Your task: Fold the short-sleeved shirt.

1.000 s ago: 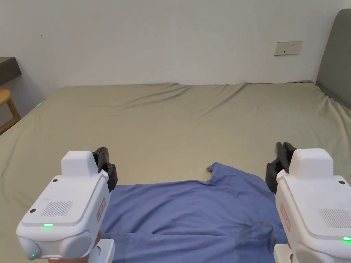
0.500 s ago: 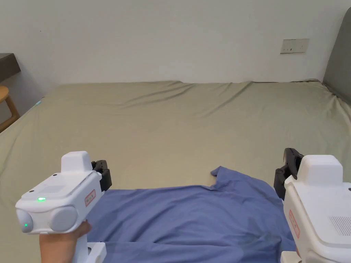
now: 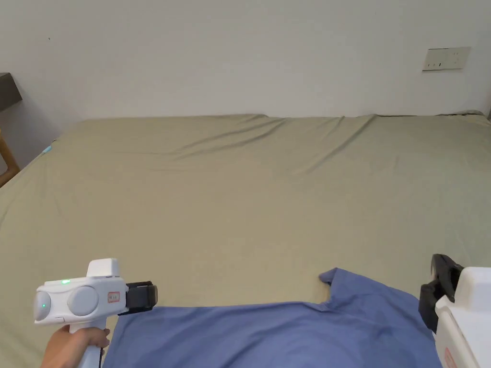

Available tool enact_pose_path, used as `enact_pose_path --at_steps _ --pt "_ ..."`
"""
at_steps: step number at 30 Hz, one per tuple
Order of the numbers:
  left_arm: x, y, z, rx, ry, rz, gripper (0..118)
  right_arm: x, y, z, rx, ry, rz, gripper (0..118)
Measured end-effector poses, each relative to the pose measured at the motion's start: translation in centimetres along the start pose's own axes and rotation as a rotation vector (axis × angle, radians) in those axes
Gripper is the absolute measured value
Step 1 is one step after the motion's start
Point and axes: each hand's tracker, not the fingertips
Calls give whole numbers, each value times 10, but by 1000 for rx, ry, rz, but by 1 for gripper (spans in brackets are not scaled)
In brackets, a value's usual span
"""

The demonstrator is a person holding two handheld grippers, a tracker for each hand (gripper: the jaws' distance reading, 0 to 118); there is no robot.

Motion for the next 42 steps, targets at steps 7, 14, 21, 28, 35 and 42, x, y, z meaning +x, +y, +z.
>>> enact_pose_path --at_steps 7,14,21,28,35,42 --pt "0 -18 -46 -118 53 -11 66 5 -21 -37 -88 -59 -24 3" --pt "7 -23 -52 -76 -14 -12 5 22 -30 -53 -153 -54 -11 3" --pt "8 -18 4 98 -55 5 4 59 -37 -125 -347 -6 -82 33" --pt "6 -18 44 134 -84 -13 4 68 -87 -231 -641 51 -71 117" --pt "6 -21 41 124 -92 -24 4 52 -132 -281 -772 87 -20 82" --pt "-2 -32 34 109 -75 3 4 36 -114 -239 -717 129 -8 4"
